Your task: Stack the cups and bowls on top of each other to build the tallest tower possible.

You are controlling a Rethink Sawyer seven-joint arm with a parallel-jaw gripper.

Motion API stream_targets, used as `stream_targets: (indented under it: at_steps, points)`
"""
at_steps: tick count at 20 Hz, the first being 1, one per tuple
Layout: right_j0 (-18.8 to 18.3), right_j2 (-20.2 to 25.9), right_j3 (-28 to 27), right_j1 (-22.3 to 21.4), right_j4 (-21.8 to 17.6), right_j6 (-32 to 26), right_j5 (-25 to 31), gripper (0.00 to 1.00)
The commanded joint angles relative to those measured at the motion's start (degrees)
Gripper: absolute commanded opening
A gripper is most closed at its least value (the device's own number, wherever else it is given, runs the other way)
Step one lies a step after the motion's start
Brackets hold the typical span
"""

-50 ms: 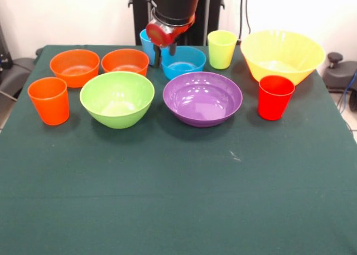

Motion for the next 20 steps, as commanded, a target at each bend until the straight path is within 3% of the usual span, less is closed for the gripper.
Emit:
stream_targets:
  at_steps: [1,20]
  points:
    - [2.34,-4.54,-2.02,4.45,-5.81,-12.95,7.05,1.0]
    - [-2.17,-4.23,-0.13,10.11,-5.25,-12.28,3.53,1.0]
